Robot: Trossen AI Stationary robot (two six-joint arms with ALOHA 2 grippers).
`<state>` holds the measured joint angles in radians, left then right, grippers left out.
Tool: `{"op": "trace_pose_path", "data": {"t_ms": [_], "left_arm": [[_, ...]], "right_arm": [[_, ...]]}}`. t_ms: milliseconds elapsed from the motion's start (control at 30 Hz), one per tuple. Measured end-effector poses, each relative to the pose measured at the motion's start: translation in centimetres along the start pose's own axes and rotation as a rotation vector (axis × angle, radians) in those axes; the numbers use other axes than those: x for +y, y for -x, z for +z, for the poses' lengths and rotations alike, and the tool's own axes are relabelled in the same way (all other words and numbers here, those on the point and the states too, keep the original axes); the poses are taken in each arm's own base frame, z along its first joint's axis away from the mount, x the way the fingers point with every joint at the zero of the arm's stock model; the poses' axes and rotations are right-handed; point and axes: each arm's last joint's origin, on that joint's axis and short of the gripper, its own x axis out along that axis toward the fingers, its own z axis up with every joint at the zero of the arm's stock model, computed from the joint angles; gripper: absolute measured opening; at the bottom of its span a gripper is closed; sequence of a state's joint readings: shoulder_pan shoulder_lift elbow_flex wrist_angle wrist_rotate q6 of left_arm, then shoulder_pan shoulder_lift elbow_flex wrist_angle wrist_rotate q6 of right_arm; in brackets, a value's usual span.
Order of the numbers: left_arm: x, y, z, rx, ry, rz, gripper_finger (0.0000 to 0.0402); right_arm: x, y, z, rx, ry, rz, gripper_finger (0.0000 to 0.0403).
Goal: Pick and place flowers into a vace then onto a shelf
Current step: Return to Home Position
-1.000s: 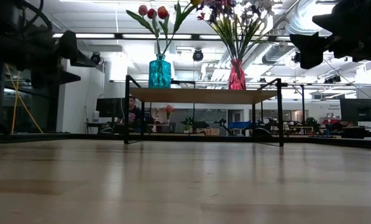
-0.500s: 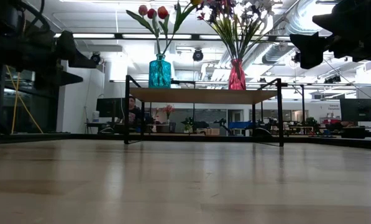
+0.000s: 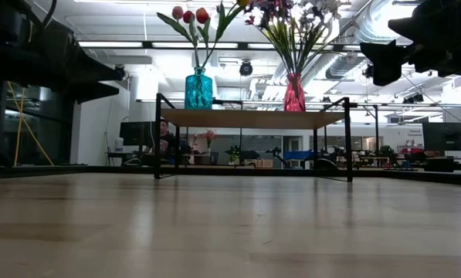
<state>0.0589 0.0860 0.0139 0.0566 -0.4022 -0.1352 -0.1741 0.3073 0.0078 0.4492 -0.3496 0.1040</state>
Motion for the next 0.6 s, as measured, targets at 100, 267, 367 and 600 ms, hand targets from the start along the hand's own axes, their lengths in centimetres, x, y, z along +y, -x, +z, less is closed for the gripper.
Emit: {"op": "trace_pose_path", "data": {"t_ms": [100, 267, 367, 600], "left_arm": [[0.00, -0.02, -0.02, 0.002, -0.001, 0.000, 0.0386], [0.00, -0.02, -0.03, 0.003, -0.001, 0.001, 0.0386], [0.00, -0.02, -0.03, 0.003, -0.001, 0.001, 0.0386], [0.00, -0.02, -0.02, 0.003, -0.001, 0.002, 0.0386]], "right_arm": [[0.00, 0.00, 0.00, 0.000, 0.000, 0.000, 0.0279], [0.00, 0.00, 0.00, 0.000, 0.000, 0.000, 0.0279], [-0.02, 0.00, -0.16, 0.016, 0.049, -0.002, 0.0280], [-0.44, 0.04, -0.49, 0.053, 0.179, -0.136, 0.0279]]}}
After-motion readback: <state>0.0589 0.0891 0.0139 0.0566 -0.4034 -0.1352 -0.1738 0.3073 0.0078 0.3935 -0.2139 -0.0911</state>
